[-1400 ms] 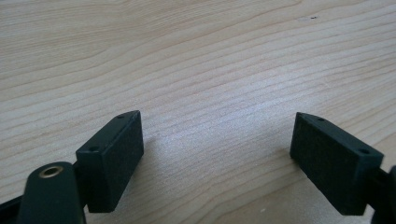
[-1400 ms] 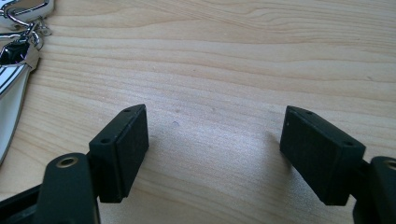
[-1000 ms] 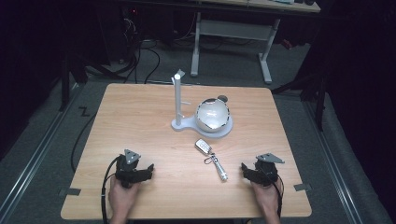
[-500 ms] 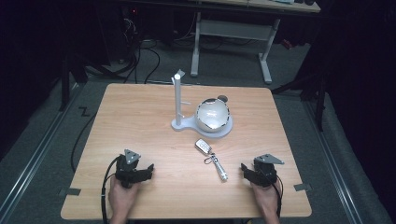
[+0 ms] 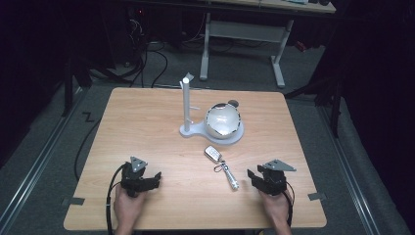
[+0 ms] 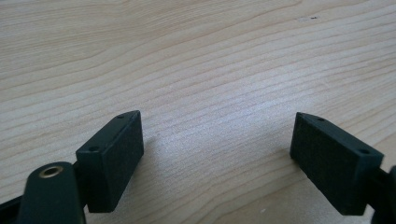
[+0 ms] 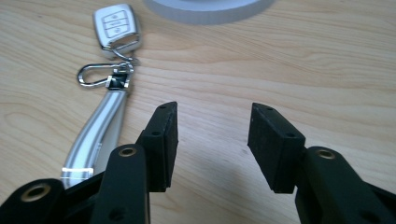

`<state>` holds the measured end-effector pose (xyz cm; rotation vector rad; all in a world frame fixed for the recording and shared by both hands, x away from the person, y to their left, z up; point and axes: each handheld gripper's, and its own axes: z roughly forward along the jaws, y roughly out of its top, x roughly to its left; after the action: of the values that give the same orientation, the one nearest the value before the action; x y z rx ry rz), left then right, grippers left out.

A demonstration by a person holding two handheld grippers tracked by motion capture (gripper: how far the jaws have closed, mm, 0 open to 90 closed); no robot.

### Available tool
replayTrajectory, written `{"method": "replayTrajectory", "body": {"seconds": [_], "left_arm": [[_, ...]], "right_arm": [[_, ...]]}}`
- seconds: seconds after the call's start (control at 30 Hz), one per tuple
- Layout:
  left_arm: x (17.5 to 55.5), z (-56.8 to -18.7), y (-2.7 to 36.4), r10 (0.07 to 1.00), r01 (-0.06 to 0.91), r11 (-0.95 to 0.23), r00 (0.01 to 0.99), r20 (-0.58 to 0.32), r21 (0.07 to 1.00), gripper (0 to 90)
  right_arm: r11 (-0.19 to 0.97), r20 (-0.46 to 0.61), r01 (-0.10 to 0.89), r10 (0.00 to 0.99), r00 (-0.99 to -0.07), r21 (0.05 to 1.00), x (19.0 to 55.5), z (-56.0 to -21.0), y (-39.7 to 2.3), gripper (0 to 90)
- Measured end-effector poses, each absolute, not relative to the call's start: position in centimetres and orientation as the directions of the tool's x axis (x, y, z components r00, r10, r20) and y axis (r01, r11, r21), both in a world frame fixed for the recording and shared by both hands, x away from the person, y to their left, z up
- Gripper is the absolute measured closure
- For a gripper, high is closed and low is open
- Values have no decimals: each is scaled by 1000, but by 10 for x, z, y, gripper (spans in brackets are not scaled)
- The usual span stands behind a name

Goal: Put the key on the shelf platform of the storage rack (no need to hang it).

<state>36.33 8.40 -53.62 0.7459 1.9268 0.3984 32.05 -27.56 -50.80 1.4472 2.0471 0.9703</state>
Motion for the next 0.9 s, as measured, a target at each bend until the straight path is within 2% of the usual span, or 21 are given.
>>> {"method": "replayTrajectory", "body": {"seconds": [0.4, 0.9], "left_arm": [[363, -536, 84, 652, 327, 757, -319, -687, 566, 176], [363, -536, 84, 654, 328, 755, -317, -687, 567, 176]], "right_arm": [[247, 40, 609, 908, -417, 754, 329, -504, -251, 536], [291, 79, 619, 864, -498, 729, 343, -507, -217, 592]]}}
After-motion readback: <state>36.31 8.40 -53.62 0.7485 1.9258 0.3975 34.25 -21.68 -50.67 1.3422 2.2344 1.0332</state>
